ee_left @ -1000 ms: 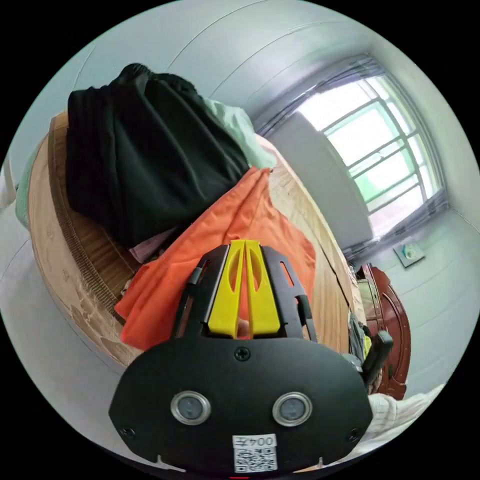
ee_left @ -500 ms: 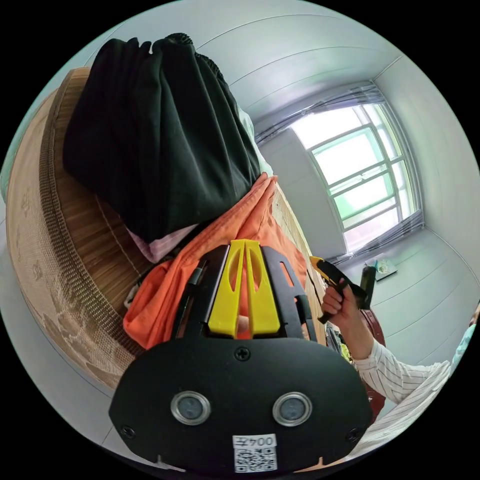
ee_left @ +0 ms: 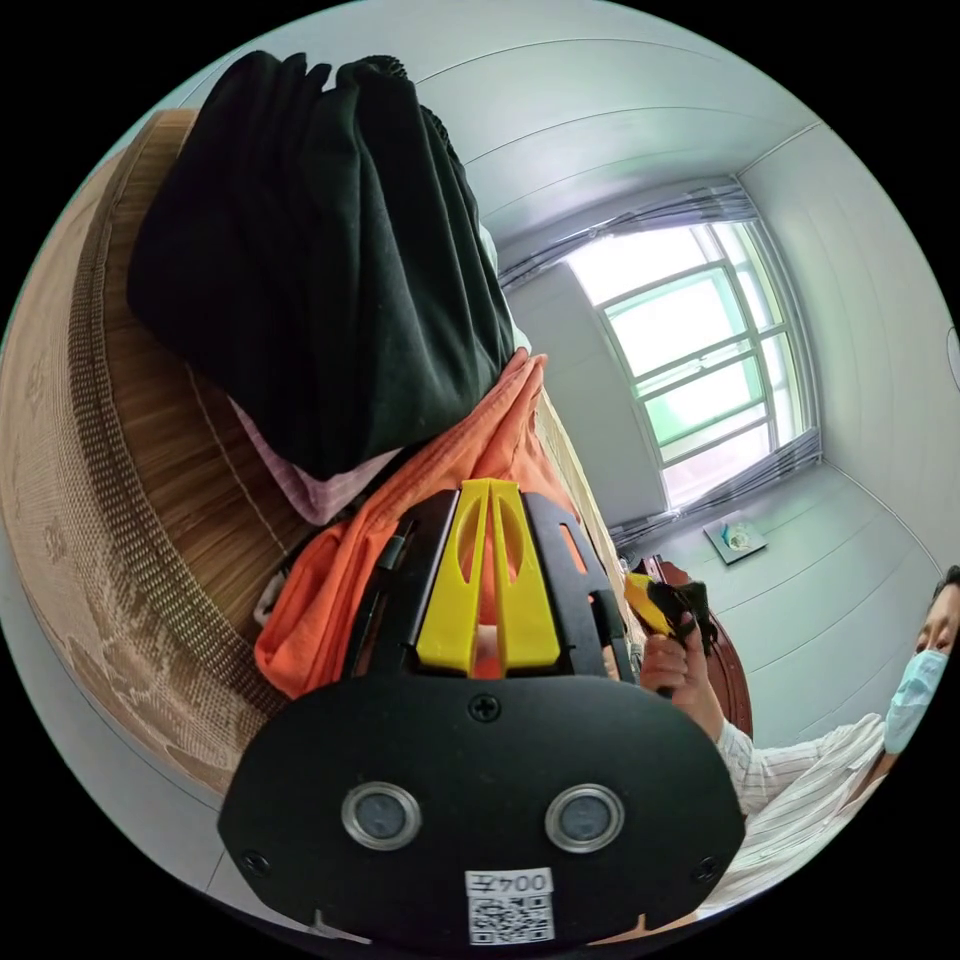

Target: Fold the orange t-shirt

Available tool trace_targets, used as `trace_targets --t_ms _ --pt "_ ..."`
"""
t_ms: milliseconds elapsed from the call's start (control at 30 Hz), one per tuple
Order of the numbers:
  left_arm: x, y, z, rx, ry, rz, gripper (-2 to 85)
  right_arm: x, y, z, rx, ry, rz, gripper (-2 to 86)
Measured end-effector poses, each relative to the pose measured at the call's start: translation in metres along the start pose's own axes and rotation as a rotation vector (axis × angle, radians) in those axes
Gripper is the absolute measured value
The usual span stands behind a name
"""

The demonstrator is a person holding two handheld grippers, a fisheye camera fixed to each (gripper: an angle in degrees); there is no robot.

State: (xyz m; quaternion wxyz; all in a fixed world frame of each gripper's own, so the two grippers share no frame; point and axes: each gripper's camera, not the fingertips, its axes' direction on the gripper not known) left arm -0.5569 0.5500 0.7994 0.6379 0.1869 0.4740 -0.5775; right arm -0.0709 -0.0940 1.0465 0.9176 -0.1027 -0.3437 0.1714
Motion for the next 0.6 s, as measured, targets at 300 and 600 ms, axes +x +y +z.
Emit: trace_targets --t_ms 300,600 --pt "0.023 0.025 -0.006 0.055 0.019 -0.01 0.8 0.0 0.089 0.051 -0.158 0.058 0.101 -0.8" --pt "0.131 0.108 -0.015 0.006 -0.101 0.353 0.8 -0.082 0.146 0.029 -0.057 0.453 -0.097 -0.7"
